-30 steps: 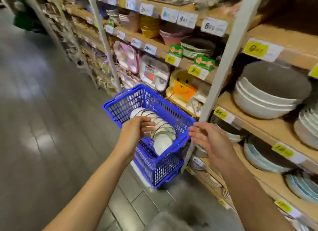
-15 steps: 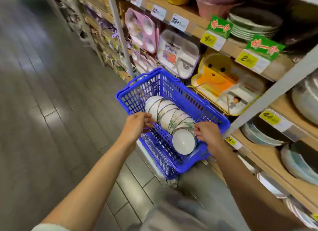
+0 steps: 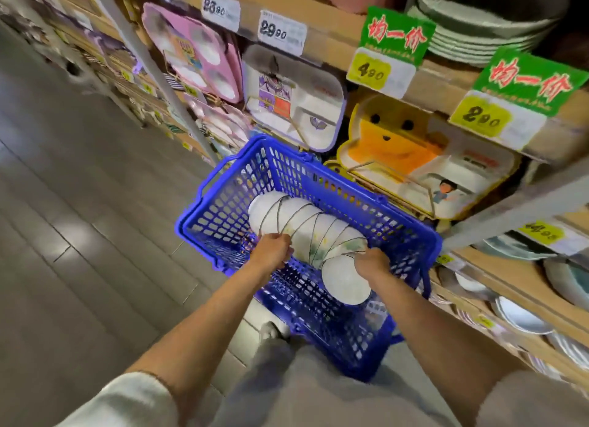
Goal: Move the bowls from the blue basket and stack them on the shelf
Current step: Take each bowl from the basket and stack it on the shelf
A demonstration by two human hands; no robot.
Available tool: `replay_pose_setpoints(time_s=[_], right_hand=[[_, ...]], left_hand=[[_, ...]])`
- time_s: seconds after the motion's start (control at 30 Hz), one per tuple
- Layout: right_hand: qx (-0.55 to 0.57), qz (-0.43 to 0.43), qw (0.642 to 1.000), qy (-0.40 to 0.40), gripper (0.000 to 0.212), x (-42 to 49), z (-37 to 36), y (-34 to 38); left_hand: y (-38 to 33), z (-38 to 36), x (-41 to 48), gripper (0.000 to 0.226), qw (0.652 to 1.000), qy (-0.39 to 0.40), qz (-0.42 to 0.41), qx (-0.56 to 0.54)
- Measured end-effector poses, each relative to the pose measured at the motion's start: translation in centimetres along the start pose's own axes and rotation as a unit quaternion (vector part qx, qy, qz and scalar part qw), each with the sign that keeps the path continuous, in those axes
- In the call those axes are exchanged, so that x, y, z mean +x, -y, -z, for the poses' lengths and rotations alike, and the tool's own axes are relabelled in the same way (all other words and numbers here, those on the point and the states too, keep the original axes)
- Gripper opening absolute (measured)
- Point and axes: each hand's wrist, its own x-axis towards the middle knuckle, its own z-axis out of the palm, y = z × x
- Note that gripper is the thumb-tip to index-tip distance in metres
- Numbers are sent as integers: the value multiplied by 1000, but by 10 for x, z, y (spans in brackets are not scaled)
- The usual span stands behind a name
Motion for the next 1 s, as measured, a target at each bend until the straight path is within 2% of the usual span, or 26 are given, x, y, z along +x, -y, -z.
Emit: replay_pose_setpoints(time_s=[0.13, 0.27, 0.33, 0.4, 0.47, 0.53, 0.6, 0.83, 1.0], right_hand=[[-78, -22, 996, 28, 46, 18, -20, -8], [-108, -49, 993, 21, 51, 32, -42, -19], [-114, -48, 992, 19, 58, 39, -51, -27], [-130, -48, 990, 3, 57, 45, -58, -31], [-126, -68, 988, -49, 49, 50, -66, -29], [-139, -85, 983, -87, 36, 55, -72, -24], [-156, -103, 978, -88, 32, 59, -76, -21], [-221, -89, 971, -27, 49, 45, -68, -21], [-224, -74, 972, -6, 46, 24, -50, -20]], left_hand=[[11, -16, 45, 19, 992, 59, 35, 103], [27, -27, 74, 36, 958, 157, 21, 240], [37, -30, 81, 37, 943, 204, 24, 261], [46, -32, 86, 38, 928, 239, 27, 284], [54, -33, 93, 35, 909, 272, 29, 314], [60, -35, 102, 30, 904, 280, 39, 322], [65, -36, 110, 28, 901, 287, 60, 319], [60, -43, 114, 22, 870, 316, 47, 375], [49, -48, 100, 12, 880, 319, 15, 350]])
